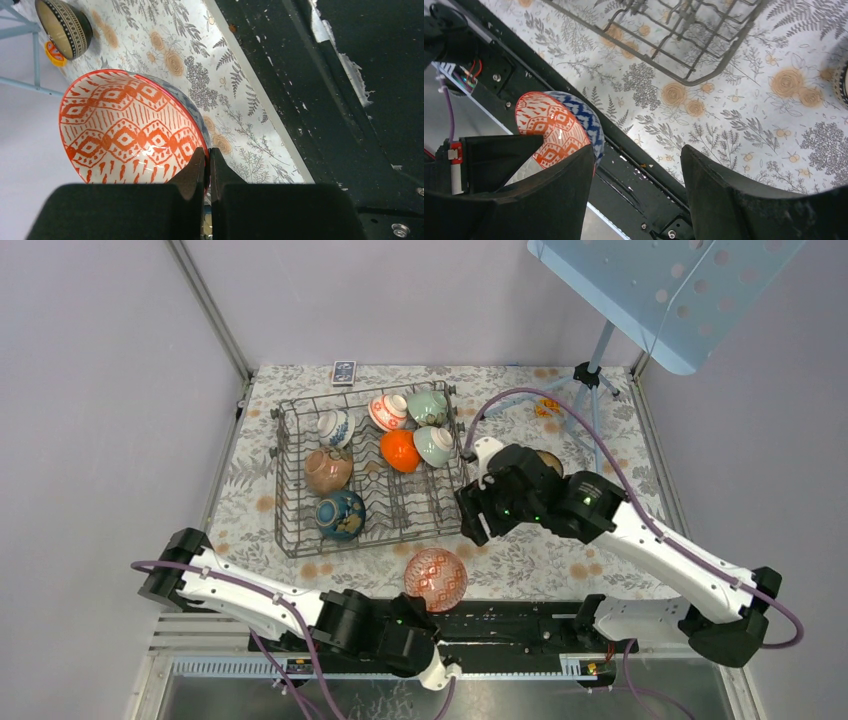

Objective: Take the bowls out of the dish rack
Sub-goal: Move the dish rack to the center of the board.

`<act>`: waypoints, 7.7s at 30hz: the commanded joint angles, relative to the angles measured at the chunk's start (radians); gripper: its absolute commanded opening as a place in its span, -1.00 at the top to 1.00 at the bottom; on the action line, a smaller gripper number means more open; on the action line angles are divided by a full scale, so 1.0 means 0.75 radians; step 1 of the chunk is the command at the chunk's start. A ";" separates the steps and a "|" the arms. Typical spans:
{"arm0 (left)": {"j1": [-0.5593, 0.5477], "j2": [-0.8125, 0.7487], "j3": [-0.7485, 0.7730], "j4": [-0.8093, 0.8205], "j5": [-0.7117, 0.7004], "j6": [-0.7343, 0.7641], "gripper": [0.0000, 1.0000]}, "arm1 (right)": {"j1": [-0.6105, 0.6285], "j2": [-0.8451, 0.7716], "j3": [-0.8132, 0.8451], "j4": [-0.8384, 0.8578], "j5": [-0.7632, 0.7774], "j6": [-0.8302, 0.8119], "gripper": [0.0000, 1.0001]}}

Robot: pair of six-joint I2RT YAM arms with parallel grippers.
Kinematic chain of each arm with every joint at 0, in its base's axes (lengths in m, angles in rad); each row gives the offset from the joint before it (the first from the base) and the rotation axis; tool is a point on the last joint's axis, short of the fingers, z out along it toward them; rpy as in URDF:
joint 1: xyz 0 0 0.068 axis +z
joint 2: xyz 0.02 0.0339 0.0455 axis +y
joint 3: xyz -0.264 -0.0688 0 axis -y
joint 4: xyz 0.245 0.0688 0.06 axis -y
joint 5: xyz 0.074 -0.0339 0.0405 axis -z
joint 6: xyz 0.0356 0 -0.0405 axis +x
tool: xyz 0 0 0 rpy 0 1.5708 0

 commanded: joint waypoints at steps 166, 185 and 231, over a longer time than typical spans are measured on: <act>1.576 -0.160 0.363 0.079 0.222 -1.956 1.00 | -0.300 0.101 -0.321 0.617 0.253 0.421 -0.60; 1.761 -0.289 0.394 -0.018 0.259 -1.941 1.00 | -0.398 0.594 -0.213 0.796 0.160 0.348 -0.13; 1.951 -0.086 0.612 0.003 0.260 -1.867 1.00 | -0.435 0.254 -0.518 0.605 0.005 0.164 0.97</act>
